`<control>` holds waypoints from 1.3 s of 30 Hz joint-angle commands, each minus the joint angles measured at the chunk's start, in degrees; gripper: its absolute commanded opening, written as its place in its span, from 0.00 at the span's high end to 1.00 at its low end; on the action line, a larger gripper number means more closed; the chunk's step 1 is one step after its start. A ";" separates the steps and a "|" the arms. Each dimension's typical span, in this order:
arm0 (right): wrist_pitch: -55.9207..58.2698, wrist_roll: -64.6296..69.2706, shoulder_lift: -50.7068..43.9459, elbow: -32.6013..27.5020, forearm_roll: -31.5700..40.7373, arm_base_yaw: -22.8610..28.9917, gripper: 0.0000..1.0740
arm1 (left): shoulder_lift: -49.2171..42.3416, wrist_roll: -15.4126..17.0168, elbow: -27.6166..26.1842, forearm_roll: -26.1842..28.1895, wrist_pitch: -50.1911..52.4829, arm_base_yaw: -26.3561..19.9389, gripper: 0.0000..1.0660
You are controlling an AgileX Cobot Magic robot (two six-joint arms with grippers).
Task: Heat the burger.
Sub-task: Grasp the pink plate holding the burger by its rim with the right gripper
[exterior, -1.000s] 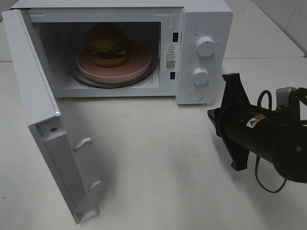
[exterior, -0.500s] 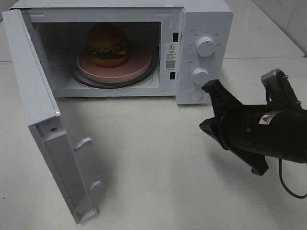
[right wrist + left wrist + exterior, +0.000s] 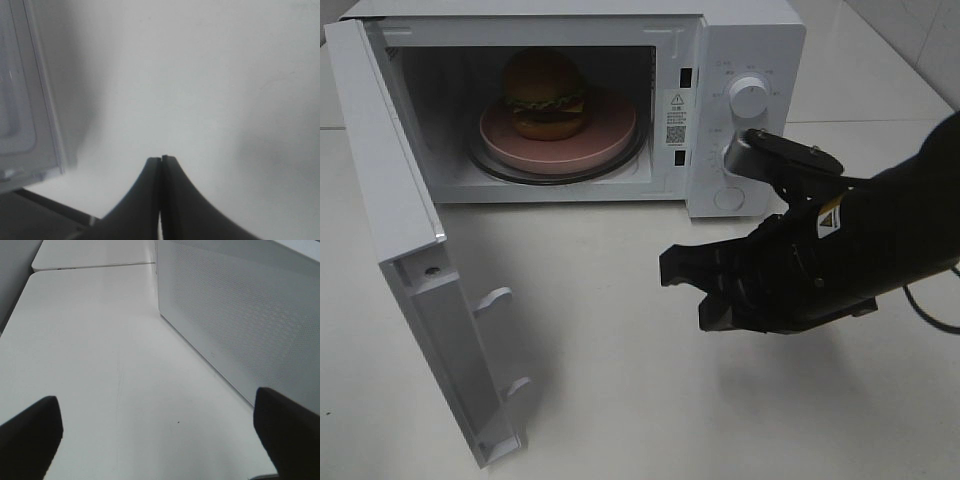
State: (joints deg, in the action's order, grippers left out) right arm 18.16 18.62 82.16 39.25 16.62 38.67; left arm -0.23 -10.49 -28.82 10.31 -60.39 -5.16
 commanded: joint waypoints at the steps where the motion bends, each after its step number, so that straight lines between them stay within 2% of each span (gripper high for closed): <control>1: 10.37 -2.35 -0.86 3.32 -8.08 0.00 0.98 | -1.20 0.17 0.11 0.06 0.63 -0.23 0.08; 2: 10.37 -2.35 -0.86 3.32 -8.08 0.00 0.98 | -1.20 0.17 0.11 0.06 0.63 -0.23 0.08; 4: 19.60 -5.90 -1.26 6.76 -12.32 0.00 0.97 | -1.20 0.17 0.11 0.06 0.63 -0.23 0.08; 7: 25.04 -9.40 -1.78 8.54 -13.52 0.17 0.97 | -1.20 0.17 0.11 0.06 0.63 -0.23 0.08; 10: 31.17 -16.62 -2.98 10.83 -13.64 0.17 0.97 | -1.20 0.17 0.11 0.06 0.63 -0.23 0.08; 12: 35.01 -26.53 -4.87 13.18 -13.52 0.17 0.97 | -1.20 0.17 0.11 0.06 0.63 -0.23 0.08; 15: 35.24 -28.93 -5.39 13.64 -13.52 0.17 0.97 | -1.20 0.17 0.11 0.06 0.63 -0.23 0.08; 17: 35.01 -38.96 -7.79 14.44 -13.46 0.17 0.96 | -1.20 0.17 0.11 0.06 0.63 -0.23 0.08; 23: 34.21 -49.16 -10.26 14.44 -13.41 0.17 0.94 | -1.20 0.17 0.11 0.06 0.63 -0.23 0.08; 25: 33.35 -60.91 -11.52 14.44 -13.41 0.17 0.91 | -1.20 0.17 0.11 0.06 0.63 -0.23 0.08; 28: 33.23 -63.77 -11.57 14.44 -13.41 0.17 0.90 | -1.20 0.17 0.11 0.06 0.63 -0.23 0.08; 30: 32.83 -72.71 -11.69 14.44 -13.41 0.17 0.80 | -1.20 0.17 0.11 0.06 0.63 -0.23 0.08; 31: 32.83 -72.71 -11.69 14.44 -13.41 0.17 0.80 | -1.20 0.17 0.11 0.06 0.63 -0.23 0.08; 32: 32.49 -74.48 -11.69 14.44 -13.41 0.17 0.75 | -1.20 0.17 0.11 0.06 0.63 -0.23 0.08; 33: 31.51 -76.72 -11.69 14.44 -13.41 0.17 0.65 | -1.20 0.17 0.11 0.06 0.63 -0.23 0.08; 34: 31.51 -76.72 -11.69 14.44 -13.41 0.17 0.65 | -1.20 0.17 0.11 0.06 0.63 -0.23 0.08; 35: 30.25 -77.29 -11.69 14.44 -13.41 0.17 0.54 | -1.20 0.17 0.11 0.06 0.63 -0.23 0.08; 36: 30.25 -77.29 -11.69 14.44 -13.41 0.17 0.54 | -1.20 0.17 0.11 0.06 0.63 -0.23 0.08; 37: 29.91 -77.01 -11.69 14.44 -13.41 0.17 0.48 | -1.20 0.17 0.11 0.06 0.63 -0.23 0.08; 38: 28.82 -76.55 -11.69 14.44 -13.41 0.17 0.36 | -1.20 0.17 0.11 0.06 0.63 -0.23 0.08; 39: 28.82 -76.55 -11.69 14.44 -13.41 0.17 0.36 | -1.20 0.17 0.11 0.06 0.63 -0.23 0.08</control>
State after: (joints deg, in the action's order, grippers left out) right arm 48.07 -57.35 70.70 53.57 3.09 38.67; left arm -0.23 -10.49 -28.82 10.31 -60.39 -5.16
